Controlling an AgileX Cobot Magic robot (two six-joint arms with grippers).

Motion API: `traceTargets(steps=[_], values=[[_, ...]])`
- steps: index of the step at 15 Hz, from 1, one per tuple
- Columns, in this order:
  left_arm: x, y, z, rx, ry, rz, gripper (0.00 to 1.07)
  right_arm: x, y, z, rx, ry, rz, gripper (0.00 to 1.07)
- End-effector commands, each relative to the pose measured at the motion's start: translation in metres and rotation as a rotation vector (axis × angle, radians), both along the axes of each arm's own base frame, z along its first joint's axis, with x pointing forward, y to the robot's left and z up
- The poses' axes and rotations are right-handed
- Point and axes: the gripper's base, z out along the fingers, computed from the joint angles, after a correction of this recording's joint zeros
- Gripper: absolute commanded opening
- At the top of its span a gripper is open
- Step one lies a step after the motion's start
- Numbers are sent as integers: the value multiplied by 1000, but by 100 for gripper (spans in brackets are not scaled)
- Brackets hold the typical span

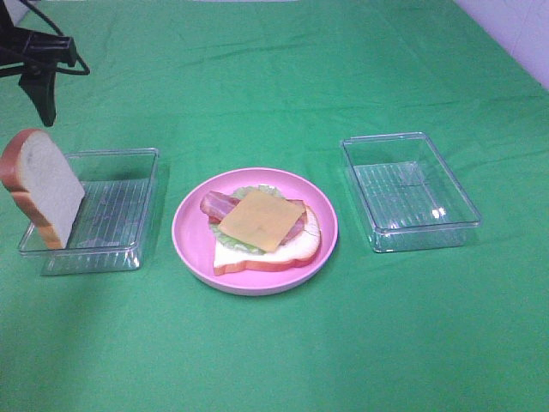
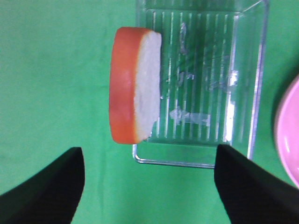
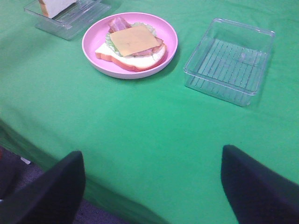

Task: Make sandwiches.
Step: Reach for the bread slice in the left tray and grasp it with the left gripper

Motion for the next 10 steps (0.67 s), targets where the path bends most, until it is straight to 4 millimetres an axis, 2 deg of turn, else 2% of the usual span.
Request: traceTargets(steps=[1,4,5,7,8,9,10], values=[[6,5,-22,36,58,16,74,-1,0,0,5,-17,3,76],[24,3,-63,61,91,15,76,-1,0,0,5,-17,3,76],[24,3,-63,61,91,15,76,-1,0,0,5,-17,3,76],[32,2,-91,74,133,20,76,-1,0,0,5,-17,3,76],[32,2,-91,74,133,20,76,-1,0,0,5,-17,3,76],[33,2,-94,75,136,20,74,-1,0,0,5,-17,3,76],[33,2,-94,75,138,21,60,-1,0,0,5,-17,3,76]])
